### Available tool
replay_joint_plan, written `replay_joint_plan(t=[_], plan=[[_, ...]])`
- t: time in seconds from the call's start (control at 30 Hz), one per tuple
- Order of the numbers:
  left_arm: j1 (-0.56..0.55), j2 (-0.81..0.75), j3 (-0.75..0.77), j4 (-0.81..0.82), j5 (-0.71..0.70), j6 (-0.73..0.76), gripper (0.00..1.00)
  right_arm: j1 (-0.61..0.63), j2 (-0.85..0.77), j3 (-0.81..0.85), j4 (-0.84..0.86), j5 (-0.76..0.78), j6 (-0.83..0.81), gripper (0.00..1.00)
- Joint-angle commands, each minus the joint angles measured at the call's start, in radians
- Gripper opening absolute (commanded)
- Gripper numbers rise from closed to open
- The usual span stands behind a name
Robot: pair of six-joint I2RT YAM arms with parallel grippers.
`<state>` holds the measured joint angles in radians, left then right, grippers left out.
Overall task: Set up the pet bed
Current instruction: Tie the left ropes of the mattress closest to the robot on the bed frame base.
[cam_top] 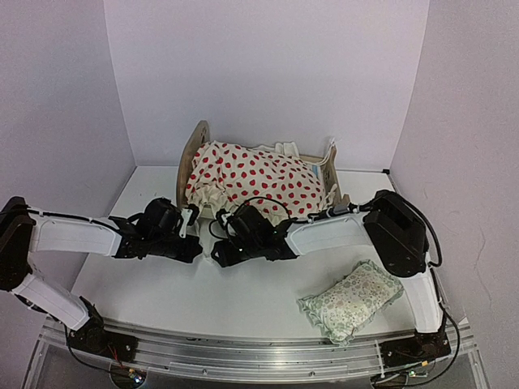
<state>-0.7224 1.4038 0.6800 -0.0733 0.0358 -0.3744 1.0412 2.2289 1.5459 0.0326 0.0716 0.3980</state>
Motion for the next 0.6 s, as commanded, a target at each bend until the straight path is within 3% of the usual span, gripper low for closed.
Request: replay_joint_plan(t=[0.0,0.57], plan=[[0.093,-0.073,0.002,-0.005,0.075,0.005,0.0,-0.005,-0.089,-0.003,0.012,0.022,-0.019,0.55],[0.234,-0.131,-0.202,0.168,0.283,-0.087,0.0,-0.008,0.035,0.149,0.003,0.066,-0.004,0.57]])
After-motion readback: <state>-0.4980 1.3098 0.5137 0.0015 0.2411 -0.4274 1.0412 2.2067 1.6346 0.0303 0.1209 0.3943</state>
